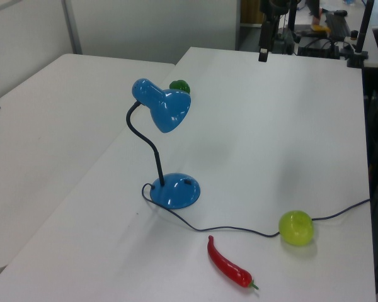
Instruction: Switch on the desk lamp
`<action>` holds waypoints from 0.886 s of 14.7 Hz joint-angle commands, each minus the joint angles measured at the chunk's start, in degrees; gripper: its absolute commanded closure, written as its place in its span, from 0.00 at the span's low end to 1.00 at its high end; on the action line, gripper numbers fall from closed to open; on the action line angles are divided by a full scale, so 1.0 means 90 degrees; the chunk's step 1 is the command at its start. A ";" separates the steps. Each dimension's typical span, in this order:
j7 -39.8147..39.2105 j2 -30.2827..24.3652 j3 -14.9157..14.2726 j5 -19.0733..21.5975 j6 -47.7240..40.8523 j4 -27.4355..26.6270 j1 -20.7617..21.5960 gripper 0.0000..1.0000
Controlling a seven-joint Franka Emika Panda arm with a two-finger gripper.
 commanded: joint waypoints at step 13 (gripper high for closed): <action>-0.0146 -0.0087 -0.0122 -0.0097 -0.0120 -0.0047 0.0102 0.08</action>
